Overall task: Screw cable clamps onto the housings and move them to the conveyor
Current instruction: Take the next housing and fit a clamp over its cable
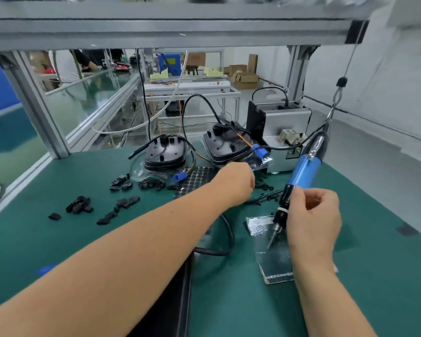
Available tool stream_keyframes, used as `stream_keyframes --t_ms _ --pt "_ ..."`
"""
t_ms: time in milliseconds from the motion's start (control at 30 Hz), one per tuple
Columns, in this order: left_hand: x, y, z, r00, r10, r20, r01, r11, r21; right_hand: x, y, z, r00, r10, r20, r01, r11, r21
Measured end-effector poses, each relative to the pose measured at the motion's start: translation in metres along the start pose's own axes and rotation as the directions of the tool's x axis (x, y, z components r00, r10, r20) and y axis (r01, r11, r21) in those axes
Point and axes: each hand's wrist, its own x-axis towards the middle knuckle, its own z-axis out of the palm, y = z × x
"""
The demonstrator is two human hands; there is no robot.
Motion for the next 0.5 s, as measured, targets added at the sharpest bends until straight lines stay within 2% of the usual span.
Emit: stream_keyframes --t_ms 67,133,333,500 --pt "0.016 0.005 0.012 1.0 -0.009 -0.016 0.012 0.982 0.191 0.004 0.006 -0.001 0.999 0.033 -0.007 -0.033 0.999 -0.018" --pt "0.024 0.005 0.021 0.997 -0.047 -0.062 0.062 0.963 0.264 0.008 0.011 -0.002 0.998 0.069 -0.006 -0.069 0.997 -0.031" --pt "0.029 0.008 0.031 0.988 -0.11 -0.106 0.133 0.963 0.233 0.013 0.017 0.0 0.992 0.114 0.046 -0.113 0.993 -0.03" --pt "0.032 0.003 0.03 0.997 -0.077 -0.024 0.08 0.972 0.221 0.015 0.015 0.006 0.982 0.159 0.099 -0.161 0.987 0.016"
